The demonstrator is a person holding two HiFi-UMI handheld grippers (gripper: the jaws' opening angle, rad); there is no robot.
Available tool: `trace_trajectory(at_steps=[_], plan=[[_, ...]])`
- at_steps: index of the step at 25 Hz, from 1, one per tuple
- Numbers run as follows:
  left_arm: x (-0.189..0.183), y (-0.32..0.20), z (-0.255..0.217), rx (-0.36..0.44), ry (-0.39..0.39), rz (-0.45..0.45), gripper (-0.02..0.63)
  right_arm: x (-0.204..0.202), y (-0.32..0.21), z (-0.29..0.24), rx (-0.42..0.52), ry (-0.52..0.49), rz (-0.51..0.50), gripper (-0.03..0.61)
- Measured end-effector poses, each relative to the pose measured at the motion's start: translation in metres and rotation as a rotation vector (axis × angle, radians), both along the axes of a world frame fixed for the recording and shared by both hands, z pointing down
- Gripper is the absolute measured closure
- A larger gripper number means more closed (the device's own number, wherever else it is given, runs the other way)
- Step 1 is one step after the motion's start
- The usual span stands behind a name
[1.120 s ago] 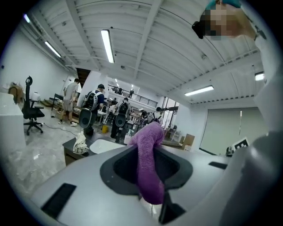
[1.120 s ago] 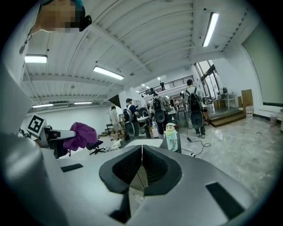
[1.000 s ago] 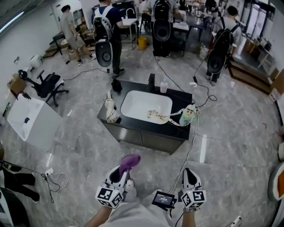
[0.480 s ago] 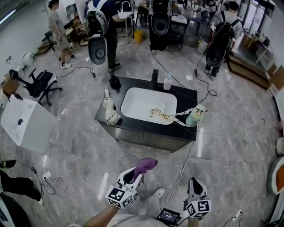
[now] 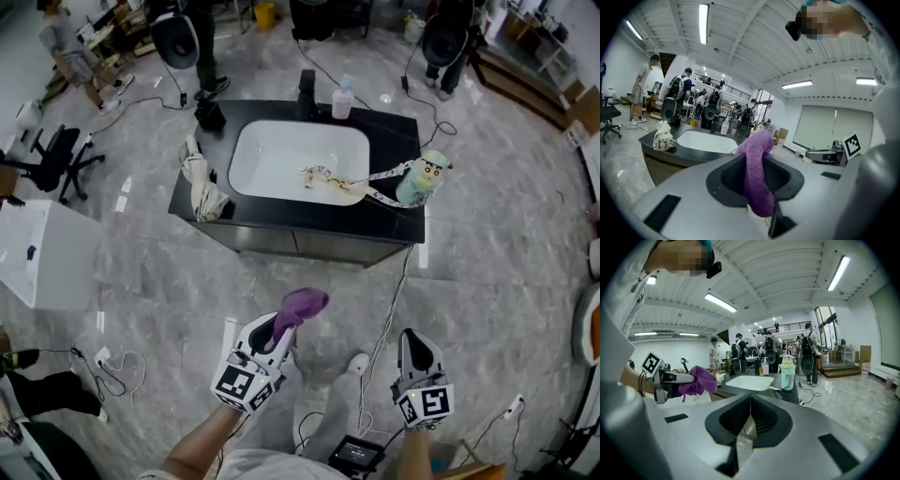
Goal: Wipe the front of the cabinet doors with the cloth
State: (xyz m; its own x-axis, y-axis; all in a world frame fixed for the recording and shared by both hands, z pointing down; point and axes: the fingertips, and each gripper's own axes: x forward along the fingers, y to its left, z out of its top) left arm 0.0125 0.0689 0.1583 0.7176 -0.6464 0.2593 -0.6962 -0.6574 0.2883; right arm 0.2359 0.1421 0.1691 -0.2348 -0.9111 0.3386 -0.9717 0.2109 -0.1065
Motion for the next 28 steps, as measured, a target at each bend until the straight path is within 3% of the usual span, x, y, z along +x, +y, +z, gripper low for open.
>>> trace_trajectory(at_steps=[10, 20, 28], plan=[[0.088, -0.01, 0.127, -0.081, -0.081, -0.059, 0.526, 0.051, -0.004, 0.13, -0.065, -0.076, -0.066, 0.552], [0.2, -0.032, 0.229, -0.067, -0.183, 0.109, 0.526, 0.09, 0.008, 0.232, -0.105, -0.118, -0.069, 0.552], [0.274, -0.068, 0.251, -0.037, -0.18, 0.158, 0.526, 0.097, 0.017, 0.262, -0.14, -0.159, -0.07, 0.552]])
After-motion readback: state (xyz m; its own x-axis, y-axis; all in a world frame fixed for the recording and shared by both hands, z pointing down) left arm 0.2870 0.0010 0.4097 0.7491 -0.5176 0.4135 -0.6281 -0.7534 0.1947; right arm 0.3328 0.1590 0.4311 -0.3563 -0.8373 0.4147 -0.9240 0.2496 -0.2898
